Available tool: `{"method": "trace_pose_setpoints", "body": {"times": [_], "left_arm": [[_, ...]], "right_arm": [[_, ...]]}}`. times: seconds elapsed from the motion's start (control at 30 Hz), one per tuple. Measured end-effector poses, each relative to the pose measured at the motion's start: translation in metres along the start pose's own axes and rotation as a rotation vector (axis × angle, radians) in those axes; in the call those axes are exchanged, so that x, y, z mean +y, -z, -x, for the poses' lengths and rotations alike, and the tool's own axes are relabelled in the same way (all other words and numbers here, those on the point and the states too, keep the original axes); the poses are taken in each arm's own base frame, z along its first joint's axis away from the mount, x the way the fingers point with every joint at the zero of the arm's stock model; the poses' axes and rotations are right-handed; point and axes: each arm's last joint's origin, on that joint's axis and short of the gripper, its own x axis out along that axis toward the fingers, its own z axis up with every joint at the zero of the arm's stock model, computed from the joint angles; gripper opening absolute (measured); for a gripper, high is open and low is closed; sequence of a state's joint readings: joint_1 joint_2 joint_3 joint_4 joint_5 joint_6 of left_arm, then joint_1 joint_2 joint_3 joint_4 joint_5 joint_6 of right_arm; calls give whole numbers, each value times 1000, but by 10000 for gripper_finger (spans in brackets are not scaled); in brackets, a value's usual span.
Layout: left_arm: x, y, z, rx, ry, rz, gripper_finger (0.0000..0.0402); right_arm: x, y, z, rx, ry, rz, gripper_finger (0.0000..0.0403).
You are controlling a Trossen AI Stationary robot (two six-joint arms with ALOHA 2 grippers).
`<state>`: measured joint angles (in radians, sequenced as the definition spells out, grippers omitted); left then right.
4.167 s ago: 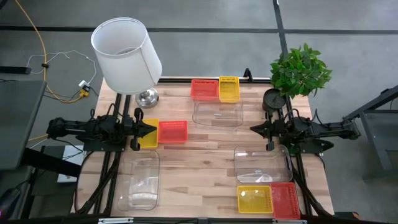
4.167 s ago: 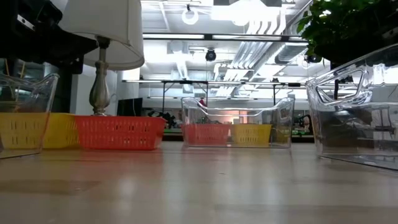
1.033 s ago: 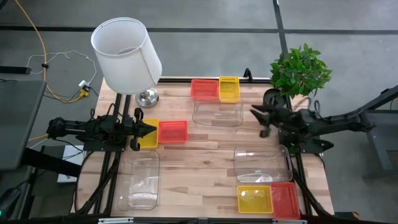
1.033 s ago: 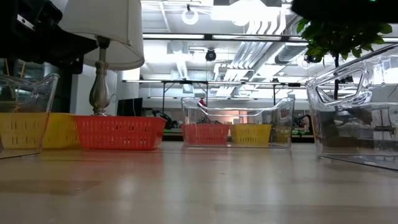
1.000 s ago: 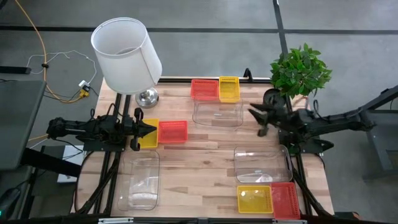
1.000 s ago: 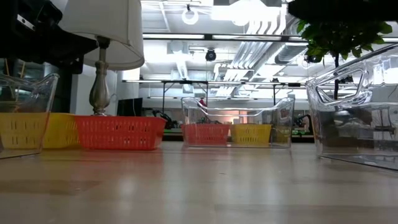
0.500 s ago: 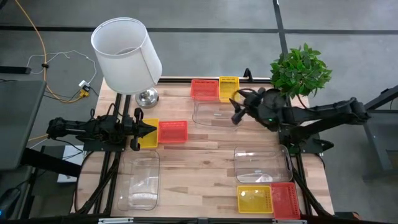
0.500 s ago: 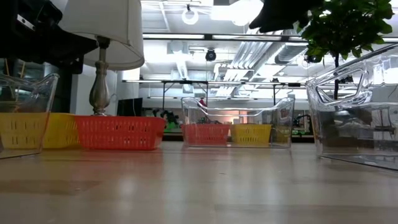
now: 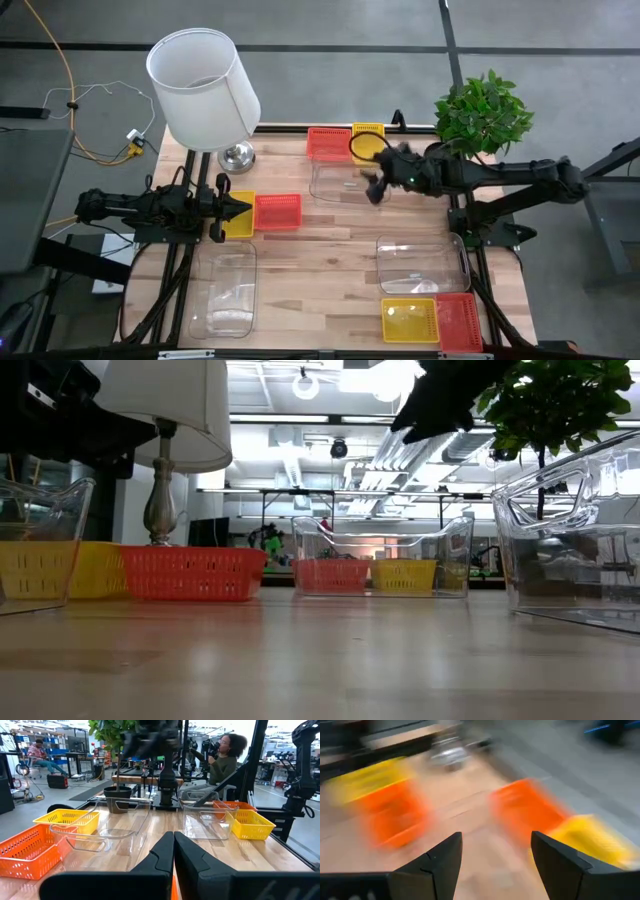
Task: Stack baskets by color
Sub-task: Stack the bottom yellow bin on the top yellow bin
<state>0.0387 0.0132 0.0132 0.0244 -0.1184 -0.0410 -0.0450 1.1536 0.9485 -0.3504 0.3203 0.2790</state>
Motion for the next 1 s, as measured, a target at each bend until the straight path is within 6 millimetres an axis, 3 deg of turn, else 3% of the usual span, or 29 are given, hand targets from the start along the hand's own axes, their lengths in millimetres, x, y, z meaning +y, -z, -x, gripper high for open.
{"method": "trace_pose_setpoints", "body": {"times": [0.17,0.3,0.47,0.63,0.87,1.0], "left_arm": [[0,0,0,0,0,0,0],[0,0,0,0,0,0,0],[0,0,0,0,0,0,0],[0,0,0,-1,0,0,0],[0,0,0,-1,0,0,0],[0,0,0,0,0,0,0]], "right_arm": [[28,6,22,113,-487,-10,225],[62,22,42,216,-664,-15,225],[103,49,67,293,-689,-5,225],[128,76,83,363,-618,-45,225],[158,105,85,464,-606,-131,225],[185,112,87,522,-623,-103,225]]}}
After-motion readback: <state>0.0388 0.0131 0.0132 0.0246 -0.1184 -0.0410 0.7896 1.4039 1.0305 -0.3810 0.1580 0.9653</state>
